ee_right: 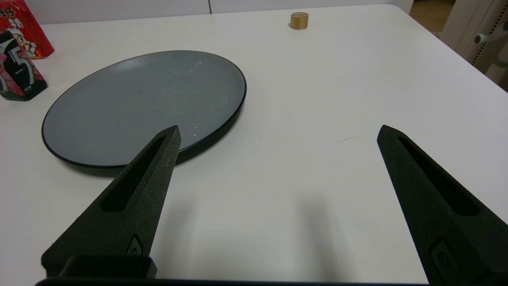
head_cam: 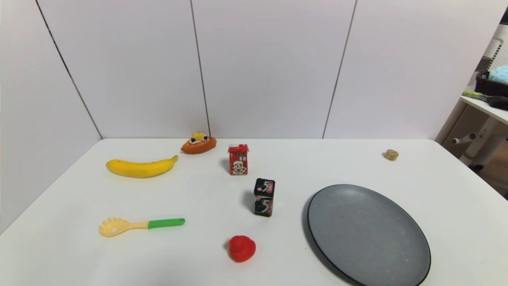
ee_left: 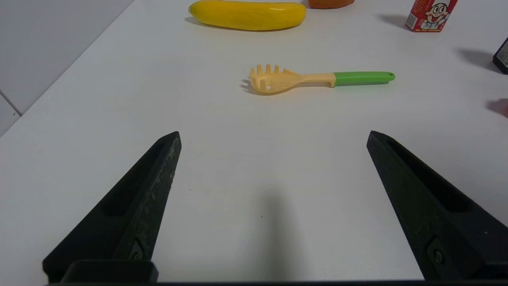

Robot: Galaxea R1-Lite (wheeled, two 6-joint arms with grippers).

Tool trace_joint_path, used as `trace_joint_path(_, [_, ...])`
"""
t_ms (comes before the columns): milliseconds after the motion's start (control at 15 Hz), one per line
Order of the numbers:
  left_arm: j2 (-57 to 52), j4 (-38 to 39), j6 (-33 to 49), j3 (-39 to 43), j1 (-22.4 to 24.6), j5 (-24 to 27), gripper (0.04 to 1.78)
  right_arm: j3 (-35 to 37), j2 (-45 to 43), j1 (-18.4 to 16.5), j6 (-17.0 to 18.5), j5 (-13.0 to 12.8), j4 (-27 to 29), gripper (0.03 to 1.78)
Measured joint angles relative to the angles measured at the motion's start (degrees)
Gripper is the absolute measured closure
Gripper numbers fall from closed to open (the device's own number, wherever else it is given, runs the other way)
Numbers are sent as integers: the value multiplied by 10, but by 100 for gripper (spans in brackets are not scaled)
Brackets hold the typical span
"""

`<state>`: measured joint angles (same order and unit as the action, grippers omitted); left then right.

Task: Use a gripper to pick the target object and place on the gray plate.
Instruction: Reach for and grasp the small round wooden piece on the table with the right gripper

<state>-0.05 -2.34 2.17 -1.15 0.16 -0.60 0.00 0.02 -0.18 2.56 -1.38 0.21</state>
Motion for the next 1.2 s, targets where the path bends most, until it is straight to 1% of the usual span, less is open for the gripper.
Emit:
trace_joint_path(267, [0,0,0,0,0,0,13,-4,15,-1,-3,1,0,10])
trace_joint_path(400, [0,0,0,0,0,0,13,-44,58,0,-1,2,-3,10])
trace_joint_path(467, [0,0,0,0,0,0,13,-81,89,1,0,1,-3,10])
trace_joint_path(667, [0,0,0,0,0,0,13,-255,215,2,4,0,-2,10])
trace_joint_path(800, [0,0,0,0,0,0,13,-382,314,2,7,1,0,10])
trace_joint_path(933, [0,0,0,0,0,0,13,-489,414,2,9,1,1,10])
trace_joint_path(1200, [0,0,0,0,0,0,13,-664,600,-8,14,5,2,10])
